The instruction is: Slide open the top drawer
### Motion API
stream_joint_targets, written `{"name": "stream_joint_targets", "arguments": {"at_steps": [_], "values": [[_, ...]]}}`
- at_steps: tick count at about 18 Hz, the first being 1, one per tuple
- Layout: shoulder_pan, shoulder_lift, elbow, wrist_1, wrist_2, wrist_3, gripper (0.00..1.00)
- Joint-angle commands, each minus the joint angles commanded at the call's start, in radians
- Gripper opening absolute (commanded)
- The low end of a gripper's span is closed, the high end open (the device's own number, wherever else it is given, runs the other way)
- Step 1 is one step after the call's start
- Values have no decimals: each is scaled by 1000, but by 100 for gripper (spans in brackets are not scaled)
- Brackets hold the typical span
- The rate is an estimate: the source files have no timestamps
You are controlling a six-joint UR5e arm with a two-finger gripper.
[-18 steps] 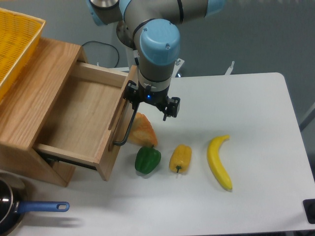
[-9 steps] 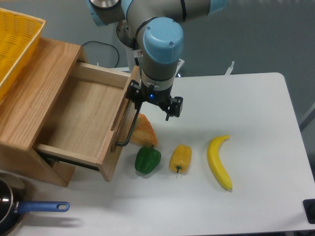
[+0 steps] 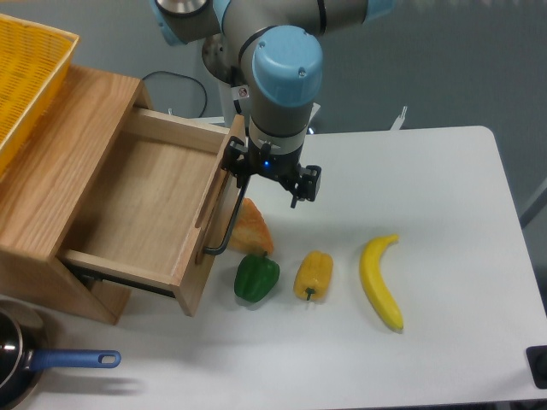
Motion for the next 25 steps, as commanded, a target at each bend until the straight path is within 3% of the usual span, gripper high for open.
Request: {"name": "stream_joint_targets", "arguments": {"at_steps": [9, 15, 20, 25], "values": [[49, 18, 29, -2, -5, 9, 100], [113, 15, 28, 11, 3, 188, 100], [147, -20, 18, 17, 3, 238, 100], [158, -115, 28, 41, 43, 455, 100]]}}
